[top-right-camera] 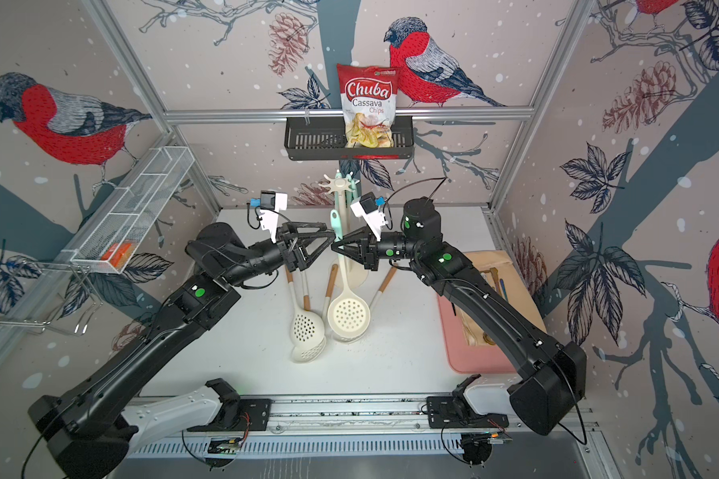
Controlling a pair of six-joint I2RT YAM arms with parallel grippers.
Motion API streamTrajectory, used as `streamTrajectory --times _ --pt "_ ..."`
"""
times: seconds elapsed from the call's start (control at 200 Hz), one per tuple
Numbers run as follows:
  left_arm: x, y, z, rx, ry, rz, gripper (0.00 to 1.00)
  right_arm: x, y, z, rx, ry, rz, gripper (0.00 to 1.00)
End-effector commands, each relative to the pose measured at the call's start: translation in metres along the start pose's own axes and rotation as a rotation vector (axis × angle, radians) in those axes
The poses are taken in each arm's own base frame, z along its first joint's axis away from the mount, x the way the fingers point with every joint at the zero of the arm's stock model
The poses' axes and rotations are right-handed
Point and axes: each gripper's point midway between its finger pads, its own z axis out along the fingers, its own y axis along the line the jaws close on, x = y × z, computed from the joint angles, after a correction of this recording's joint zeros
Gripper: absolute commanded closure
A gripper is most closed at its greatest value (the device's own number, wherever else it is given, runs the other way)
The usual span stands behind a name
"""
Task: Hang the skimmer on the kitchen utensil rack
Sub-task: Adjust the skimmer.
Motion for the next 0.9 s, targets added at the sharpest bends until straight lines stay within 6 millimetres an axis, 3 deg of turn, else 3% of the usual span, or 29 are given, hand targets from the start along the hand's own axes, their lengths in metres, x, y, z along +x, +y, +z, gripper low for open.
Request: streamTrajectory --times 0.0,0.09,0.125,0.215,0.26,0.36,0.39,0.44,0.49,0.635,0.795,0.896 --pt "-0.008 -0.017 -0.001 0.079 -0.021 0.023 0.35 -0.001 0.018 0.005 -0.082 0.023 -0.048 1.00" --pt "-0.004 -0.017 0.000 0.088 -0.009 0.016 0.41 0.000 0.023 0.011 -0.109 0.036 -0.049 1.00" --pt "-0.004 -0.017 0.000 0.088 -0.007 0.015 0.48 0.000 0.024 0.012 -0.114 0.037 -0.052 1.00" --pt "-0.005 -0.017 -0.002 0.077 -0.015 0.018 0.86 0.000 0.024 0.013 -0.102 0.036 -0.055 1.00" --pt "-0.007 -0.016 -0.004 0.065 -0.022 0.024 1.00 0.001 0.022 0.012 -0.086 0.035 -0.060 1.00" --pt "-0.013 -0.015 -0.007 0.032 -0.045 0.035 1.00 0.001 0.013 0.009 -0.008 0.024 -0.079 0.98" --pt "-0.014 -0.012 -0.008 0.011 -0.053 0.036 1.00 0.001 0.007 0.008 0.040 0.014 -0.087 0.86" --pt "-0.018 -0.005 -0.010 -0.039 -0.072 0.024 1.00 -0.005 -0.004 0.004 0.164 -0.024 -0.120 0.54" --pt "-0.020 0.002 -0.012 -0.089 -0.097 0.010 1.00 -0.012 -0.012 0.000 0.304 -0.081 -0.167 0.41" --pt "-0.020 0.012 -0.014 -0.170 -0.137 -0.004 1.00 -0.034 -0.011 -0.012 0.620 -0.258 -0.294 0.41" --pt "-0.016 0.015 -0.010 -0.195 -0.136 -0.015 1.00 -0.042 -0.012 -0.004 0.807 -0.253 -0.401 0.43" --pt "-0.014 0.016 -0.008 -0.199 -0.131 -0.018 1.00 -0.045 -0.015 0.001 0.844 -0.242 -0.420 0.50"
